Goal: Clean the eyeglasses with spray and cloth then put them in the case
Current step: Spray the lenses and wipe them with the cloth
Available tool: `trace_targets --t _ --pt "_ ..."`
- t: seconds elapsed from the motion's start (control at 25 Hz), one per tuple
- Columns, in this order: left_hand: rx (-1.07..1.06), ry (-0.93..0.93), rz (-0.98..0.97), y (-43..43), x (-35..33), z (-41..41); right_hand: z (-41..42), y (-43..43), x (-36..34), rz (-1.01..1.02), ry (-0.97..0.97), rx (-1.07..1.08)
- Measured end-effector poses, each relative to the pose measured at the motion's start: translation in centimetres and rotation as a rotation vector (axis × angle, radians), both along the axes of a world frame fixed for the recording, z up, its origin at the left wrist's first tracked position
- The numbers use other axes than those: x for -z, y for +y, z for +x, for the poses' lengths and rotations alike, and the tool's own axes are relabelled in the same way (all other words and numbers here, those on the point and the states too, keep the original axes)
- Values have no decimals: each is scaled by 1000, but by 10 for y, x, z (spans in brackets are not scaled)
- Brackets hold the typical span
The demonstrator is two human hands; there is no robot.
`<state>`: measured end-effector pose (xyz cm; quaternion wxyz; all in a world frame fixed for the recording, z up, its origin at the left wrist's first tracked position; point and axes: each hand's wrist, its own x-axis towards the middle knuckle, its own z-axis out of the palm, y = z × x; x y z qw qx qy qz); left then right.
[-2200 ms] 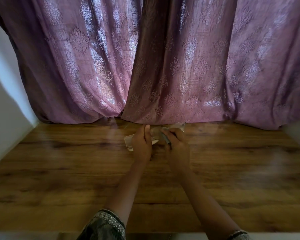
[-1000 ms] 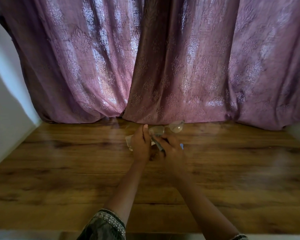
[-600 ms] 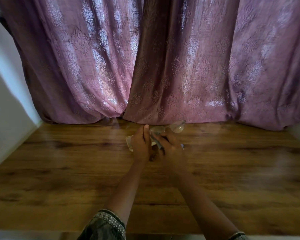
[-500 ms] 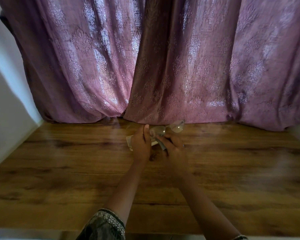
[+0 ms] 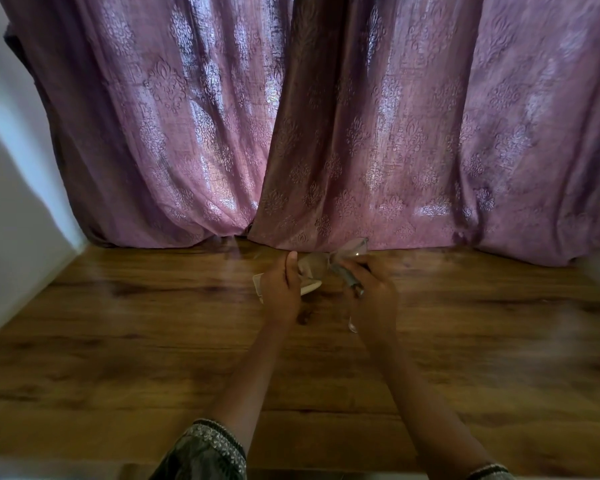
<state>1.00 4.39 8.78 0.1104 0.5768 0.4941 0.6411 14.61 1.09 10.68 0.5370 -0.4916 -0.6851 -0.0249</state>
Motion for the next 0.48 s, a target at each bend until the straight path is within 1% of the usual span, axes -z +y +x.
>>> trace_targets --t 0.08,0.12,0.24,0.32,0.44,0.48 --pt "2 7 3 0 0 -1 13 7 -11 -17 99 61" --pt "6 11 1 0 0 -1 17 10 -14 -26 119 90" --pt "21 20 -18 1 3 -2 22 15 -15 -18 115 133" --pt "20 16 -35 1 4 -2 16 15 -16 -30 83 113" --pt "6 -27 -69 3 3 -5 1 4 -4 10 -52 71" --pt "0 -36 -73 4 3 -6 -1 -2 2 10 -70 54"
